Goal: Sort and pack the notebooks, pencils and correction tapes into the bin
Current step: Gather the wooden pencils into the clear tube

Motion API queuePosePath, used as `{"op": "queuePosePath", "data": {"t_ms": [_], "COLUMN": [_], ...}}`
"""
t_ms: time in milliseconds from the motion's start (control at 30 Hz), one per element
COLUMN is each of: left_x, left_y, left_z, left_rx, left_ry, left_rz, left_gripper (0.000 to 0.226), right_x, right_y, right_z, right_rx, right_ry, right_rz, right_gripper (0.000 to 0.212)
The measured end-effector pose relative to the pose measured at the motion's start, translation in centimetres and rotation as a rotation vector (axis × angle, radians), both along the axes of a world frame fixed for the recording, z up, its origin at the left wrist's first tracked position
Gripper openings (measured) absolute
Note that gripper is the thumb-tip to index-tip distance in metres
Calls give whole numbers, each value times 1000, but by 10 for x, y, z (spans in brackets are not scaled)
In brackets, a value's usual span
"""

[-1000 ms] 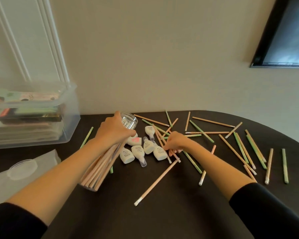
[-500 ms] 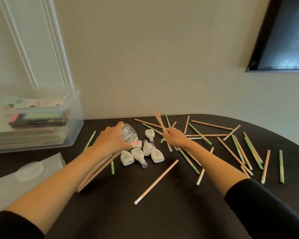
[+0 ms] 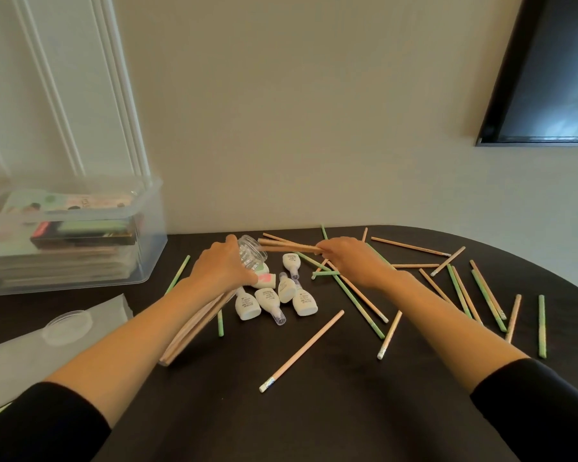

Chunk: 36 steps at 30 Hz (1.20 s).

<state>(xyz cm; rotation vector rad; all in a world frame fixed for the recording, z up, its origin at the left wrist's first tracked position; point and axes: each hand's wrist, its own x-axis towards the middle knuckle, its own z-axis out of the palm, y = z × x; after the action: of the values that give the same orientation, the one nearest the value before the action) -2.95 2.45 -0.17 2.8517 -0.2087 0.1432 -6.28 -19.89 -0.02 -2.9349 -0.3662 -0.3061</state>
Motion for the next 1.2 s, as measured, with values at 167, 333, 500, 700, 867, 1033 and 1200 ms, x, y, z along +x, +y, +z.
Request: {"op": "queuePosePath", "data": {"t_ms": [167, 333, 500, 700, 867, 1033, 1200], "left_x": [-4, -8, -11, -16, -13, -10, -17], "left_y": [-2, -6, 0, 5, 12, 22, 21], "left_z": [4, 11, 14, 10, 6, 3, 4], "left_rx": [33, 69, -138, -201, -291, -270, -246], "left_ry": [58, 92, 115, 89, 76, 64, 91], "left_rz": [-188, -300, -281, -242, -105, -70, -79], "left_gripper": [66, 56, 52, 56, 59, 51, 47], "right_x": [3, 8, 11, 8, -2, -13, -18], "right_y": [5, 28, 43, 61, 72, 75, 49], "right_z": [9, 19, 20, 21, 21, 11, 14], "right_rx": [-194, -257, -182, 127, 789, 1060, 1037], "right_ry": [-104, -240, -493, -321, 137, 441, 446], "right_rz": [122, 261, 122, -12, 79, 80, 41], "right_gripper": [29, 27, 31, 53, 42, 41, 33]}}
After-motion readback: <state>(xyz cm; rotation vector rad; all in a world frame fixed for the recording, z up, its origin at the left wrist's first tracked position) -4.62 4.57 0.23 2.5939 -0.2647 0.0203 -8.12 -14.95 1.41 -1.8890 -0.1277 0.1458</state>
